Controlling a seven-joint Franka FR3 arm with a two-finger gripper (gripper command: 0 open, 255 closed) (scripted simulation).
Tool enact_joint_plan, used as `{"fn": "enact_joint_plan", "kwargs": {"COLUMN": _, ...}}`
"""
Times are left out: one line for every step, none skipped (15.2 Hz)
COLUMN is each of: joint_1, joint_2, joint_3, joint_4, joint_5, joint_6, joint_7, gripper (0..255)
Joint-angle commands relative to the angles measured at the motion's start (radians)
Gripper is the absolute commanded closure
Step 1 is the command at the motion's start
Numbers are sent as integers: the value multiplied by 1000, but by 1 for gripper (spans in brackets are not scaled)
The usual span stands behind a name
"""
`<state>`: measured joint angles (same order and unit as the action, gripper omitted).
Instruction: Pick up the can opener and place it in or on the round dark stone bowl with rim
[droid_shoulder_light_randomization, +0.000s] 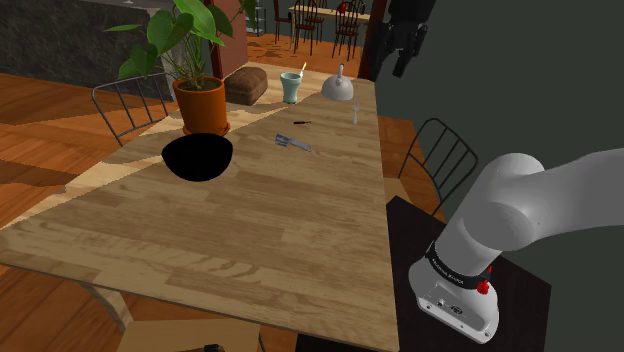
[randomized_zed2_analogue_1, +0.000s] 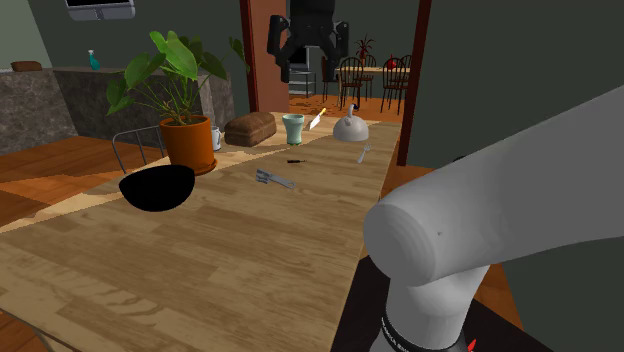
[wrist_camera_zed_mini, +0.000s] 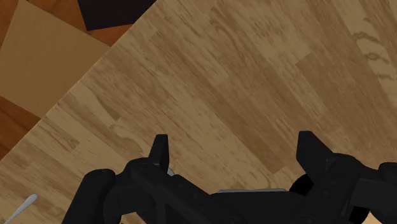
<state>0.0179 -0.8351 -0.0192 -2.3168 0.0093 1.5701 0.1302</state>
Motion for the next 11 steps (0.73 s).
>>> {"fn": "enact_joint_plan", "kwargs": {"joint_1": 0, "joint_2": 0, "joint_3": 0, "joint_4": 0, "joint_5": 0, "joint_6": 0, "joint_7": 0, "gripper": 0}}
{"fn": "enact_joint_plan", "kwargs": {"joint_1": 1, "joint_2": 18, "joint_3": -12, "joint_4": -14, "joint_5": -7, "joint_6": 32, "joint_7": -21, "gripper": 0}}
{"fn": "enact_joint_plan", "kwargs": {"joint_1": 3, "joint_2": 37, "joint_3": -24, "joint_4": -26, "joint_5": -14, "joint_6": 63, "joint_7": -42, "gripper": 0}}
{"fn": "enact_joint_plan", "kwargs": {"joint_1": 5, "joint_2": 57, "joint_3": -36, "joint_4": -37, "joint_5": -21, "joint_6": 95, "joint_7": -63, "gripper": 0}}
{"fn": "enact_joint_plan", "kwargs": {"joint_1": 6, "joint_2": 80, "joint_3": -48, "joint_4": -47, "joint_5": -27, "joint_6": 127, "joint_7": -84, "gripper": 0}}
{"fn": "enact_joint_plan", "kwargs": {"joint_1": 8, "joint_2": 103, "joint_3": -60, "joint_4": -55, "joint_5": -33, "joint_6": 159, "joint_7": -104, "gripper": 0}}
{"fn": "enact_joint_plan", "kwargs": {"joint_1": 10, "joint_2": 128, "joint_3": -72, "joint_4": -61, "joint_5": -38, "joint_6": 191, "joint_7": -125, "gripper": 0}}
{"fn": "enact_joint_plan", "kwargs": {"joint_1": 12, "joint_2": 155, "joint_3": -84, "joint_4": -66, "joint_5": -43, "joint_6": 222, "joint_7": -146, "gripper": 0}}
{"fn": "enact_joint_plan", "kwargs": {"joint_1": 14, "joint_2": 182, "joint_3": -95, "joint_4": -69, "joint_5": -46, "joint_6": 253, "joint_7": -166, "gripper": 0}}
{"fn": "enact_joint_plan", "kwargs": {"joint_1": 17, "joint_2": 211, "joint_3": -107, "joint_4": -71, "joint_5": -50, "joint_6": 284, "joint_7": -187, "gripper": 0}}
{"fn": "enact_joint_plan", "kwargs": {"joint_1": 19, "joint_2": 241, "joint_3": -118, "joint_4": -71, "joint_5": -52, "joint_6": 315, "joint_7": -208, "gripper": 0}}
